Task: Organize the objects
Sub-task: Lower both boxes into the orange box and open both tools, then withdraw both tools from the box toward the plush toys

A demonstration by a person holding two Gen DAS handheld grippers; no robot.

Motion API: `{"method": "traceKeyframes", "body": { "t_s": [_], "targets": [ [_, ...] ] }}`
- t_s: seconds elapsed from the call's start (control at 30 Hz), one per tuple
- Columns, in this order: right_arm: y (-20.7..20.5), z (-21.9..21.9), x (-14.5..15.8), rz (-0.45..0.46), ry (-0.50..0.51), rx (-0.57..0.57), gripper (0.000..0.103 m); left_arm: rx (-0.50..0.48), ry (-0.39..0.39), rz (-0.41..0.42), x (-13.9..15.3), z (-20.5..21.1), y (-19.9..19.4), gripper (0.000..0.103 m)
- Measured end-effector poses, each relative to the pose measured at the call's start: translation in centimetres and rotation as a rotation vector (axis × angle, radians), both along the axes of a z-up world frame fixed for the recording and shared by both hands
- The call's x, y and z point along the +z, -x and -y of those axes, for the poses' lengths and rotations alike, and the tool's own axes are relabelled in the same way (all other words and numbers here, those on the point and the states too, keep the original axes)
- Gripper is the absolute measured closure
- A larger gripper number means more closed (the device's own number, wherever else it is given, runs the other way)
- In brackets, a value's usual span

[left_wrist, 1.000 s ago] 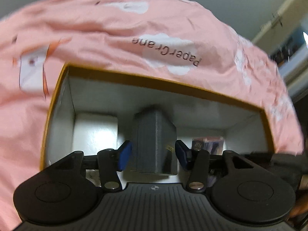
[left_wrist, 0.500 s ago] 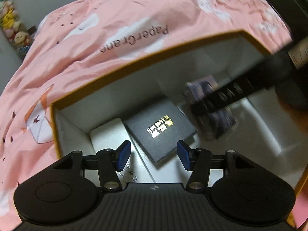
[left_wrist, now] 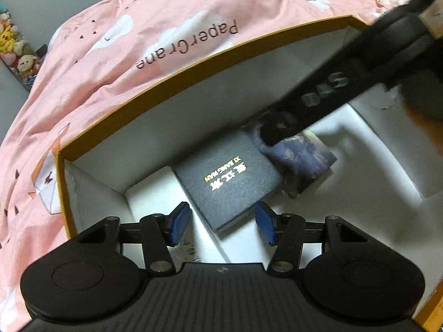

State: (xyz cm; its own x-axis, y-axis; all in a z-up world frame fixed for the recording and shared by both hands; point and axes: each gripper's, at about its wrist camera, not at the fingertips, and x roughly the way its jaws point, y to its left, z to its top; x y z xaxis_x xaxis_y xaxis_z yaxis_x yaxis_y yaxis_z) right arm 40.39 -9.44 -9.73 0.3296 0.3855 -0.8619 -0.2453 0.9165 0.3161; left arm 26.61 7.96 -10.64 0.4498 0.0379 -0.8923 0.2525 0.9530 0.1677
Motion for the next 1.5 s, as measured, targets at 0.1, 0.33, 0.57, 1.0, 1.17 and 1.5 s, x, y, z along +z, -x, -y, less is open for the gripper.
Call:
{"method": "traceKeyframes", "body": {
  "t_s": [0.1, 0.33, 0.57, 1.0, 1.17, 1.5],
  "targets": [
    [0.6, 0.1, 0.8, 0.010, 0.028, 0.058, 0.044, 0.022, 0.008, -0.003, 0.0, -0.5, 0.0, 0.041],
    [3.0, -1.3, 0.4, 0.024, 0.213, 0.314, 0.044, 0.027, 0.019, -0.004, -0.1, -0.5, 0.4, 0.044],
    [3.8, -3.4, -1.4, 0.047, 0.357, 0.453, 0.060, 0.035, 0.039, -0.005, 0.0, -0.6, 0.7, 0.047],
    [4.0, -2.1, -0.3, 0.089, 0.324, 0.420, 0.063, 0.045, 0.072, 0.007, 0.6, -1.7, -0.6, 0.047],
    [7.3, 0.0, 4.3, 0.198, 0.262, 0.346, 0.063, 0.051, 0.110, 0.111, 5.2, 0.0, 2.8, 0.047],
    [20.4, 5.1, 11.1, 0.323, 0.048, 0.095, 0.059, 0.024, 0.308, 0.219, 11.3, 3.1, 13.0, 0.053]
  ]
}}
